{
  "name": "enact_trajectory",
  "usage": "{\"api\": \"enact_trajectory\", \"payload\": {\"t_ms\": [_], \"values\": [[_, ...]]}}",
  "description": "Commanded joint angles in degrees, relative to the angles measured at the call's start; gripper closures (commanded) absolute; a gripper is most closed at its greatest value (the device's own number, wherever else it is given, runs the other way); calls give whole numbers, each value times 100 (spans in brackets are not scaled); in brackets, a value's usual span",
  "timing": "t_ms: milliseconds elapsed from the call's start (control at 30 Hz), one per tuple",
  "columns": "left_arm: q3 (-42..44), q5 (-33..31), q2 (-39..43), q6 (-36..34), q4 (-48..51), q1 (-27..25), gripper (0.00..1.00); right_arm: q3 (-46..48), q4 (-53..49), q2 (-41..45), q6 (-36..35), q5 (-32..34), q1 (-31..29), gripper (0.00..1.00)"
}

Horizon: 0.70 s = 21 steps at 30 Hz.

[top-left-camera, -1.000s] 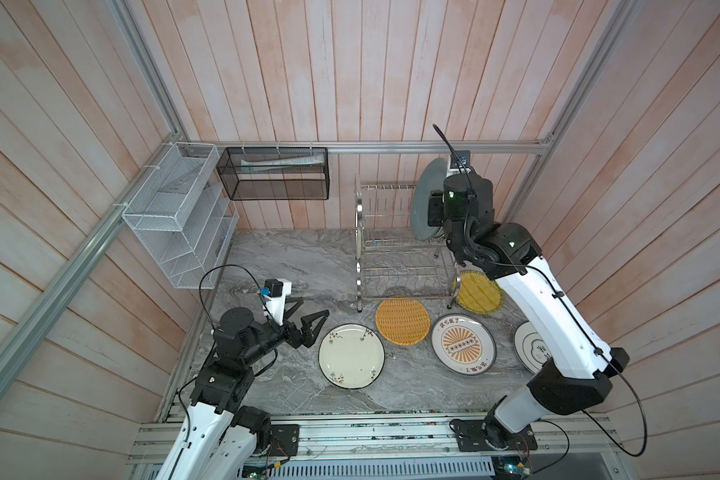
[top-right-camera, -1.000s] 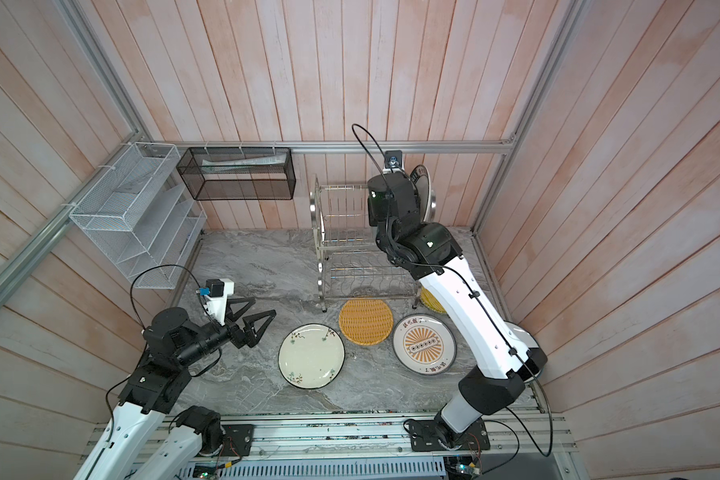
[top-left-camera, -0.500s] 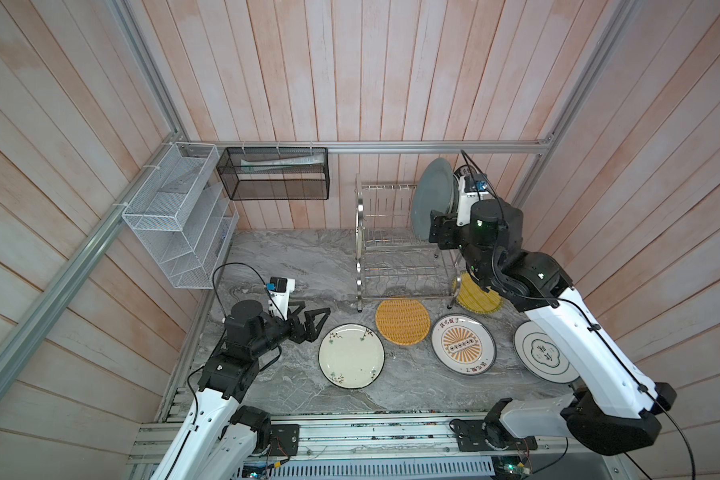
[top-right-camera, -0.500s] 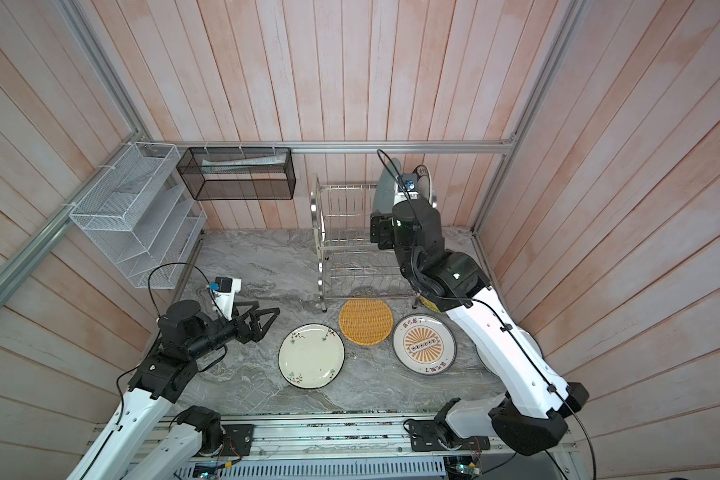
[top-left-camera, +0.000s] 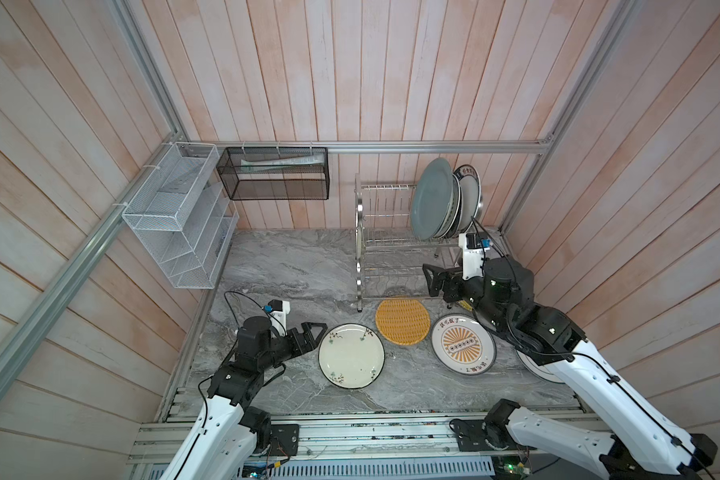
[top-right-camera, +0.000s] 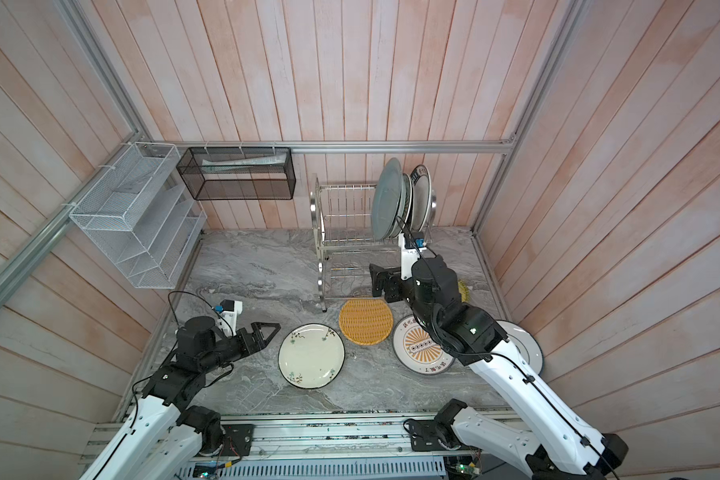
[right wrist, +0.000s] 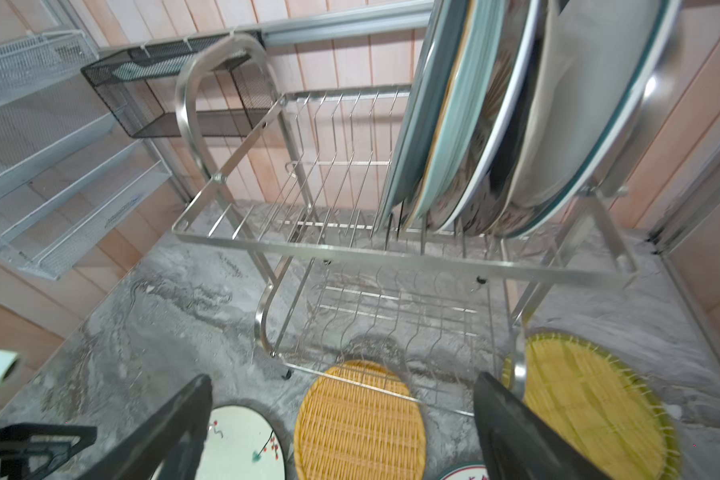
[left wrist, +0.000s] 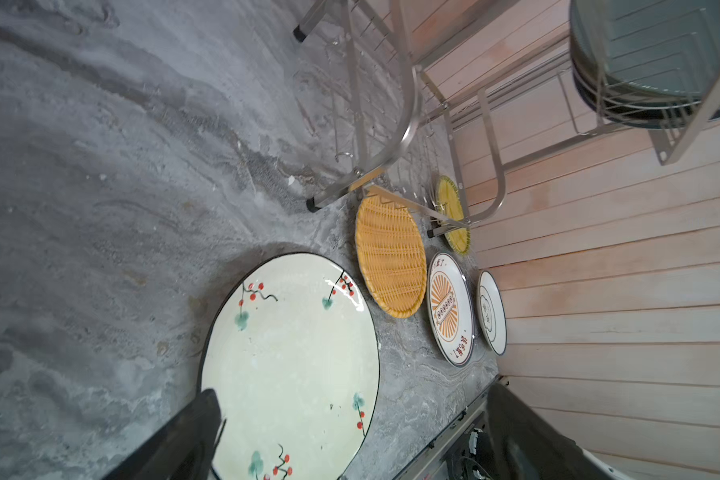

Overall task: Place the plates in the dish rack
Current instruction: 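Release the plate and move the right gripper down to the cream berry plate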

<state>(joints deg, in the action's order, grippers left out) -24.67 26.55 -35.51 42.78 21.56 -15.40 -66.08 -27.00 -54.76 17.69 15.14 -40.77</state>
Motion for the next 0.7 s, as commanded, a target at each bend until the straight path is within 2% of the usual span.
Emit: {"api": "enact_trajectory", "payload": {"t_ms": [0, 467, 667], "values": [[234, -8, 65, 559, 171, -30, 0, 456, 353, 165, 330, -578, 26, 2], [1301, 467, -683, 942, -675, -468, 21, 2122, 1350, 312, 868, -1835, 33, 2], [1561, 649, -1098, 986, -1224, -494, 31, 2538, 1641, 353, 1080, -2048, 34, 2]]}}
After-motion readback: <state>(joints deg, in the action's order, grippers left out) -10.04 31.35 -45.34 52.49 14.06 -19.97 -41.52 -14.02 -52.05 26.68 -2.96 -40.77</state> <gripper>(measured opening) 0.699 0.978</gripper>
